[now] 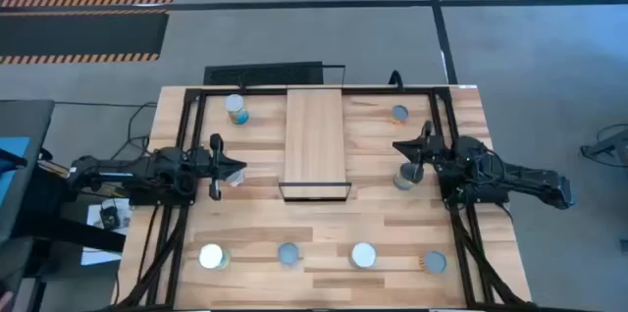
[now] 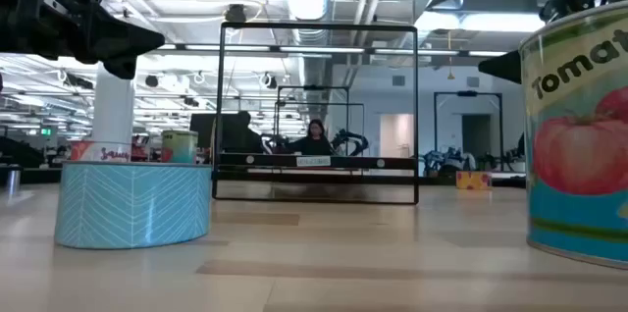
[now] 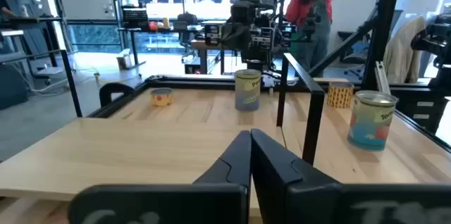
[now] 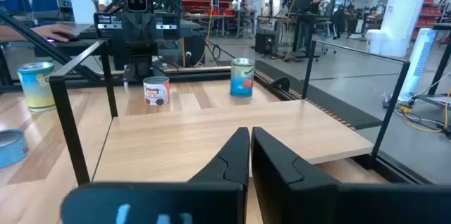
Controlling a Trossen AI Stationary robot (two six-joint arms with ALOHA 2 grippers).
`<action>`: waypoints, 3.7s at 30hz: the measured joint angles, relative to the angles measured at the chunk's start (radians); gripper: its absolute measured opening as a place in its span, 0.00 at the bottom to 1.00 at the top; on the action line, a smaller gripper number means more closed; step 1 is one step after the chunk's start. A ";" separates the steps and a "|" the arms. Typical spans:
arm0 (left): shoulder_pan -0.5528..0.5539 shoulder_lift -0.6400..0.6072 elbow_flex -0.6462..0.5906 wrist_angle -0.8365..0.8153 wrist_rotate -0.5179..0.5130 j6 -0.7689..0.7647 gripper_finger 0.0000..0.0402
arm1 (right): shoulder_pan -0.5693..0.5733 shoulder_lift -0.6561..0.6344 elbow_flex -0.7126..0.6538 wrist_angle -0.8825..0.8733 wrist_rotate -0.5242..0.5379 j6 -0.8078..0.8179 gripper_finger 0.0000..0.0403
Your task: Pick and place cans onto a shelf
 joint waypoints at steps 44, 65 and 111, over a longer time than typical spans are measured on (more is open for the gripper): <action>0.000 0.000 0.000 0.000 0.000 0.000 0.00 | 0.000 0.000 0.000 0.000 0.000 0.000 0.09; 0.000 0.000 0.000 0.000 0.000 0.000 0.00 | 0.001 0.000 -0.002 0.113 0.003 0.197 0.09; 0.000 0.000 0.000 0.006 -0.044 -0.023 0.00 | 0.461 0.973 0.855 -1.136 0.212 0.753 0.16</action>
